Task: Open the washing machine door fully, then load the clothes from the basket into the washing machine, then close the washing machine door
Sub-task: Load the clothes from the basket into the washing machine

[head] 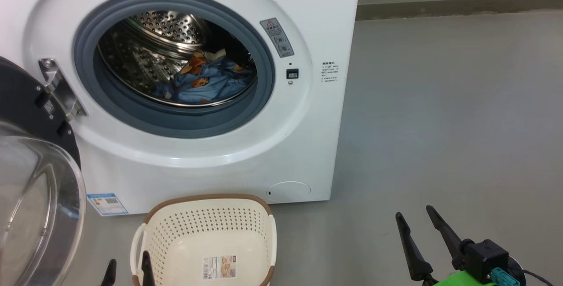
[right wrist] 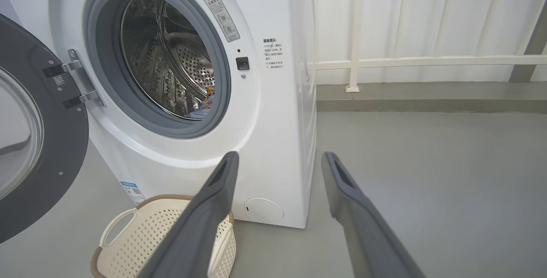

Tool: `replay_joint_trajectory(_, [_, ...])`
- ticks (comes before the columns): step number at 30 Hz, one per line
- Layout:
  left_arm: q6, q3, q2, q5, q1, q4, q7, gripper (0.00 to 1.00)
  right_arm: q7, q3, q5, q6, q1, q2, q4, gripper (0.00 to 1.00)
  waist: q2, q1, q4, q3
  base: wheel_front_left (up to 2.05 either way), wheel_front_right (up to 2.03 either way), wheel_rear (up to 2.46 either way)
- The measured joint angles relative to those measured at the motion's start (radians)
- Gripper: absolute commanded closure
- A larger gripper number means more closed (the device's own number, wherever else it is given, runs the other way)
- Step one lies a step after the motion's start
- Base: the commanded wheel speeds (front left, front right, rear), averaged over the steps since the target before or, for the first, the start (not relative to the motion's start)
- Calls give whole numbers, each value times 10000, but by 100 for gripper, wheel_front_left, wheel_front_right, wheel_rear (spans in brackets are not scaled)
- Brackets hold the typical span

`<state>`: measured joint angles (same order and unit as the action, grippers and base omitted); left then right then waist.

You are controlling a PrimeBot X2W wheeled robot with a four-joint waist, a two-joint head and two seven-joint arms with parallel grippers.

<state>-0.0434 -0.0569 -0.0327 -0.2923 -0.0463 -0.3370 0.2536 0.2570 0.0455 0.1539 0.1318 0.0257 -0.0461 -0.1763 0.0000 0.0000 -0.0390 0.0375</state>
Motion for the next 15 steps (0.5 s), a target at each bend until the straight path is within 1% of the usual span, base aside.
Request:
replay_joint_trajectory(5, [-65, -12, -6, -15, -229, 190, 0, 0, -2, -268, -278, 0, 0, 4, -25, 0, 0, 0, -9, 104, 0, 0, 0])
replay_joint_trajectory(15, [-94, 109, -12, -13, -369, 380, 0, 0, 0, -510, -326, 0, 3, 8, -86, 0, 0, 0, 14, 133, 0, 0, 0])
